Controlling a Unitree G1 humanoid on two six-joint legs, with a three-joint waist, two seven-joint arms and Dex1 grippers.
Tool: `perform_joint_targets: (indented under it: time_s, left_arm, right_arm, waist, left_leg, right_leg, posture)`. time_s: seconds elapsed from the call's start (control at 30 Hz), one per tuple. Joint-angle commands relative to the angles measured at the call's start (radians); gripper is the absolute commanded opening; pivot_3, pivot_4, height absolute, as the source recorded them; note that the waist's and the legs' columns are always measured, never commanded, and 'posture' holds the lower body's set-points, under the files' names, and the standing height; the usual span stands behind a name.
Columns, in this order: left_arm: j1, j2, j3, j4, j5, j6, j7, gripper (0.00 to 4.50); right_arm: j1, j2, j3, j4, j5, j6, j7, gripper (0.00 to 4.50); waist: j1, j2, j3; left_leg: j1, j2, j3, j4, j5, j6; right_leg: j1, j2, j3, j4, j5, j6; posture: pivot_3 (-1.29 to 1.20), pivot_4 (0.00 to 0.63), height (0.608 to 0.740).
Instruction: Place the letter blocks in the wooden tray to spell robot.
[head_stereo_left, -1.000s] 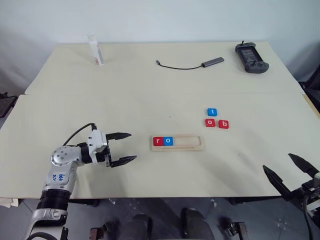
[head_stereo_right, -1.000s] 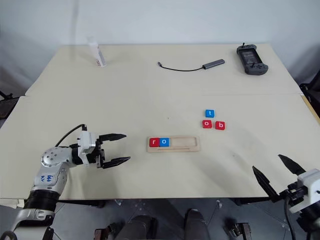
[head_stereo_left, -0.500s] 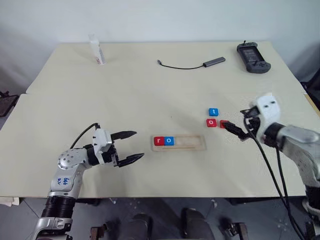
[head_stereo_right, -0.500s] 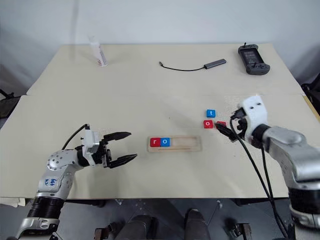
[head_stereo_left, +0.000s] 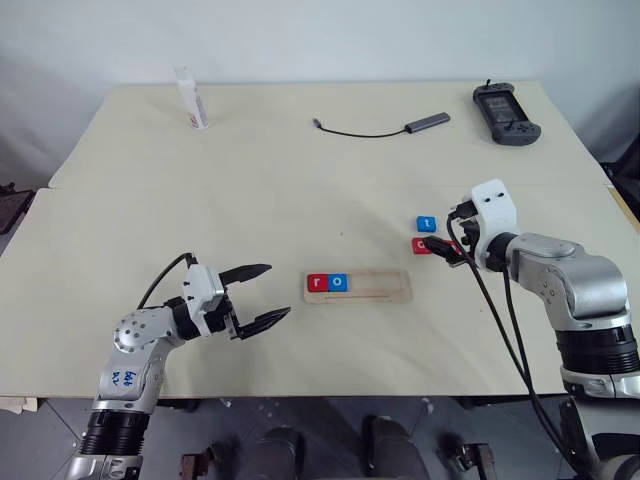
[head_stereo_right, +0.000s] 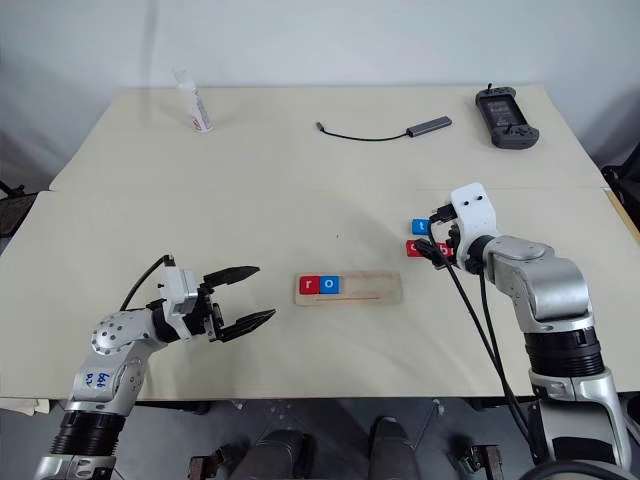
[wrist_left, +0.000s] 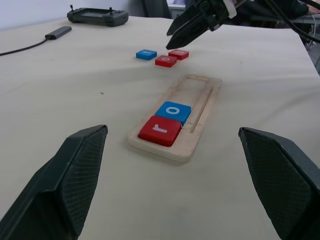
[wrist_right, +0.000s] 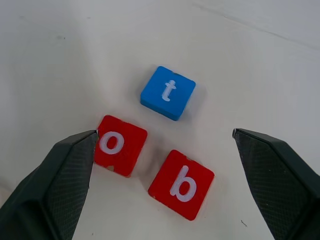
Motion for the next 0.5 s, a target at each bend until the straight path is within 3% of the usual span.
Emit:
perform_joint_targets:
  time_s: [0.03, 0.5]
  left_arm:
    - [0.009, 0.01, 0.012, -0.048, -0.007, -0.008, 0.007, 4.46]
    - [0.004, 0.008, 0.001, -0.045, -0.006, -0.009, 0.005, 4.46]
  right_arm:
    - [-0.004, 0.012, -0.079, -0.031, -0.014, 0.068, -0.061, 4.5]
    - [0.034, 0.14, -0.141, -0.067, -0.024, 0.14, -0.167, 4.5]
  waist:
    - [-0.001, 0.0, 0.0]
    - [-0.008, 0.0, 0.0]
  left_leg:
    - [0.0, 0.0, 0.0, 0.0, 0.0, 0.0]
    - [0.0, 0.0, 0.0, 0.0, 0.0, 0.0]
  right_leg:
    - [0.0, 0.0, 0.0, 0.0, 0.0, 0.0]
    - [0.0, 0.001, 0.0, 0.001, 0.0, 0.0]
  posture:
    - [0.0, 0.15, 0.74]
    - [0.0, 0.15, 0.74]
